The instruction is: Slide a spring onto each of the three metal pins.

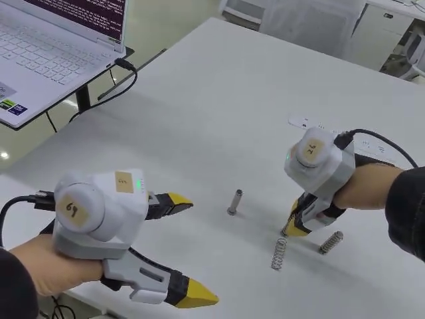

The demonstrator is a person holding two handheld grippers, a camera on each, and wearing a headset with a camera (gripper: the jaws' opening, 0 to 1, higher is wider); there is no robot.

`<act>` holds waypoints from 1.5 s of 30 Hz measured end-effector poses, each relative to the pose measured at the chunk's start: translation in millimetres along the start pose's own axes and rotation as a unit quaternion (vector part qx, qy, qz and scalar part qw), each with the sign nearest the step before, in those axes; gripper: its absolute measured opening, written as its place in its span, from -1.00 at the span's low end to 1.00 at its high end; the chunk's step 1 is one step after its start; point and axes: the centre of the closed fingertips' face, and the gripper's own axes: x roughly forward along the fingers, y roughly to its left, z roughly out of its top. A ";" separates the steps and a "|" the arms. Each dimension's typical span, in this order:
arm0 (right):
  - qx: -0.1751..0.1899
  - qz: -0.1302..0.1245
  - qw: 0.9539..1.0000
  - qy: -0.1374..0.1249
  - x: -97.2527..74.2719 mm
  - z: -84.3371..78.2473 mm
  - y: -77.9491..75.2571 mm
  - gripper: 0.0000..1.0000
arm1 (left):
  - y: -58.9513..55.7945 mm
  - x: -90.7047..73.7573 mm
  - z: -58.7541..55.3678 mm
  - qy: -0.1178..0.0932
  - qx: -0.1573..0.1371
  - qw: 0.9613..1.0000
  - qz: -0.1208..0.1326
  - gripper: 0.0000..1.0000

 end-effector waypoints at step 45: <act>0.045 -0.060 0.991 -0.109 -78.0 -0.8 45.8 -0.54 | -4.6 -4.9 17.6 0.010 0.020 1.000 0.002 0.60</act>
